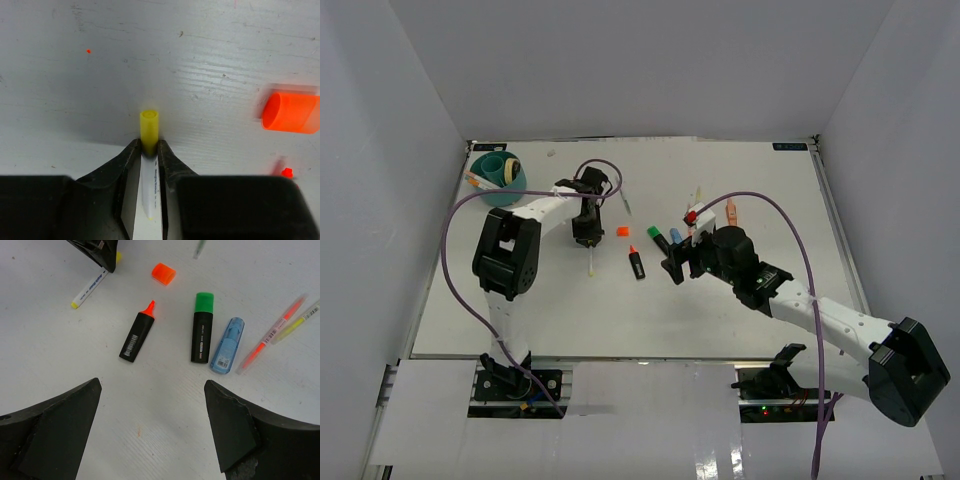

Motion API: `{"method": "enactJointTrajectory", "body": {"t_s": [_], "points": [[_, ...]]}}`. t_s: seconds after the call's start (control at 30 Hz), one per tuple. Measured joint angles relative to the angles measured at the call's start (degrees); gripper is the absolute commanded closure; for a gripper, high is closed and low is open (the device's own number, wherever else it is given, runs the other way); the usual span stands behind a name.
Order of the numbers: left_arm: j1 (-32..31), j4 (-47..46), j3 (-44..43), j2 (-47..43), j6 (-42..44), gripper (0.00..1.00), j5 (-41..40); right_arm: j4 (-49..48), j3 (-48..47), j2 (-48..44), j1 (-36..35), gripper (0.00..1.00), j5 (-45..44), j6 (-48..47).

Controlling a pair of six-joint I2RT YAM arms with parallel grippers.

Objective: Sort the stationery into containers
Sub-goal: Pick up the pen from the center of the board.

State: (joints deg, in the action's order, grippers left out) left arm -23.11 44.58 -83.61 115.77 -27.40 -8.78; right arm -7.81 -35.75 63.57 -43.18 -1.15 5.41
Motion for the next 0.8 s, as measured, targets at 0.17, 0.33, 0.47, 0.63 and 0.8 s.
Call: {"method": "enactJointTrajectory", "body": {"t_s": [0.17,0.33,0.47,0.63,0.8], "points": [[0.0,0.4,-0.5,0.2,-0.6,0.89,-0.1,0.0,0.0,0.0,0.0,0.10,0.0,0.0],[0.1,0.5,-0.5,0.0,-1.2,0.96,-0.5,0.0,0.0,0.0,0.0,0.10,0.0,0.0],[1.9,-0.2,0.0,-1.5,-2.2,1.00,-1.0,0.0,0.1,-0.3,0.0,0.10,0.0,0.0],[9.5,-6.5,4.3,-12.4,-4.5,1.00,-2.6,-0.1,1.3,-1.1,0.0,0.10,0.0,0.0],[20.4,-18.6,9.4,-26.7,-7.2,1.00,-6.6,-1.1,2.8,-1.5,0.0,0.10,0.0,-0.1]]}}
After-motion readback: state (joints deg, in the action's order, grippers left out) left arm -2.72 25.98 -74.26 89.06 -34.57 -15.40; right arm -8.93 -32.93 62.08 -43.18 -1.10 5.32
